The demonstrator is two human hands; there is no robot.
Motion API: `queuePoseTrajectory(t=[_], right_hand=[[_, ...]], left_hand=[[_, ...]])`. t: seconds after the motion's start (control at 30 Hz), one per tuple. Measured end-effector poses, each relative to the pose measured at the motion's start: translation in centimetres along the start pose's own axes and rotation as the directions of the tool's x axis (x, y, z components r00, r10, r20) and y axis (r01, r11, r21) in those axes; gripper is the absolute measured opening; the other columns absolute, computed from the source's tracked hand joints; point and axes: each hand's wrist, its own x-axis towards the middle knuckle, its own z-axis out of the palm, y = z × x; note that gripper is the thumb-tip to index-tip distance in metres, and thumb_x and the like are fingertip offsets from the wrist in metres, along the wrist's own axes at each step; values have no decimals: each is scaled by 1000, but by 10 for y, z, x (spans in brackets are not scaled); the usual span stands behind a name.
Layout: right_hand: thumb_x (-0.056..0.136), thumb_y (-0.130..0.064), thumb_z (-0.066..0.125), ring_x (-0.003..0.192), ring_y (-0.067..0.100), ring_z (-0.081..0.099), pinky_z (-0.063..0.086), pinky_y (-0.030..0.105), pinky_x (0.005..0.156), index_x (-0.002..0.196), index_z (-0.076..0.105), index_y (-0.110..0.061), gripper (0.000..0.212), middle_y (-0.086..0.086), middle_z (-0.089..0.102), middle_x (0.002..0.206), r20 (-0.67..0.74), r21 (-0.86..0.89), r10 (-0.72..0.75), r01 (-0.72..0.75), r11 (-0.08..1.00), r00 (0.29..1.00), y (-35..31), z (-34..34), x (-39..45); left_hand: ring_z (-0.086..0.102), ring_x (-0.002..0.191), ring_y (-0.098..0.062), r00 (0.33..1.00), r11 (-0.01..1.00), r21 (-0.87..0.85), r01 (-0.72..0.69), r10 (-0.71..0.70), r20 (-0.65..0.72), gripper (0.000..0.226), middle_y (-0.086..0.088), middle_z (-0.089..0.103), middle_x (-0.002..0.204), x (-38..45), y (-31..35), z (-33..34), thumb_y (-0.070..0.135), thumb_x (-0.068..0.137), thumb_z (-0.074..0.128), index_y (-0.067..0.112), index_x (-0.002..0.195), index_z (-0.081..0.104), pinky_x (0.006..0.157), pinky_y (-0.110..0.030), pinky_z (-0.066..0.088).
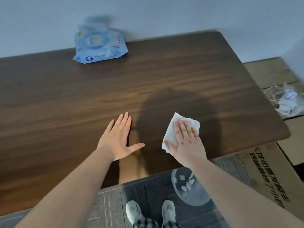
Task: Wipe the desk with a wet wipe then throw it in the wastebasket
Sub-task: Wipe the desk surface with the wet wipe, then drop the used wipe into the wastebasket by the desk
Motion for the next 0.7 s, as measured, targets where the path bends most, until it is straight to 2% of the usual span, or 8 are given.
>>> queuePoseTrajectory(t=[0.1, 0.23, 0.33, 0.5, 0.6, 0.7], right_hand=[[80, -69, -6, 146, 17, -12, -12, 34, 116, 144, -23, -18, 83, 2, -12, 160, -22, -1, 114, -114, 994, 993, 48, -5, -4], [86, -69, 3, 147, 19, -6, -9, 35, 116, 149, -13, -17, 84, 4, -5, 161, -37, 22, 250, -249, 968, 968, 105, -11, -7], [87, -69, 8, 147, 21, -7, -6, 37, 119, 150, -11, -16, 84, 4, -6, 161, -26, 34, 342, -341, 940, 939, 145, -15, -16], [89, -67, 10, 147, 18, -13, -11, 34, 116, 149, -16, -16, 82, 4, -12, 160, 9, 107, 491, -489, 866, 871, 205, -20, -37], [92, -63, 14, 147, 17, -10, -9, 32, 115, 150, -10, -15, 79, 3, -8, 161, -31, 169, 534, -522, 836, 845, 238, -18, -49], [99, -46, 21, 147, 11, -2, -1, 25, 114, 151, 7, -14, 63, 0, 7, 160, -89, 284, 536, -495, 821, 839, 266, -17, -60]], left_hand=[[-26, 137, -11, 996, 996, 26, -87, 87, -1, 106, 2, -23, 155, 33, 46, -5, 87, 72, 11, 18, 148, -15, 116, -37, -10], [-19, 143, -13, 977, 977, 15, -212, 212, 14, 103, 3, -22, 155, 74, 116, -14, 84, 74, 11, 18, 148, -14, 119, -39, -7], [-18, 144, -12, 956, 956, 13, -293, 293, -1, 101, 4, -20, 156, 100, 168, -20, 82, 74, 10, 18, 148, -14, 119, -38, -6], [-21, 143, -12, 908, 907, 41, -419, 419, 13, 97, 4, -22, 156, 135, 247, -23, 79, 77, 9, 18, 148, -16, 119, -38, -8], [-20, 143, -13, 874, 871, 79, -486, 486, 17, 95, 2, -21, 157, 150, 286, -25, 77, 78, 7, 17, 148, -16, 119, -39, -7], [-19, 144, -14, 835, 830, 105, -549, 550, 19, 93, 2, -21, 157, 163, 324, -27, 76, 77, 3, 17, 148, -16, 119, -39, -7]])
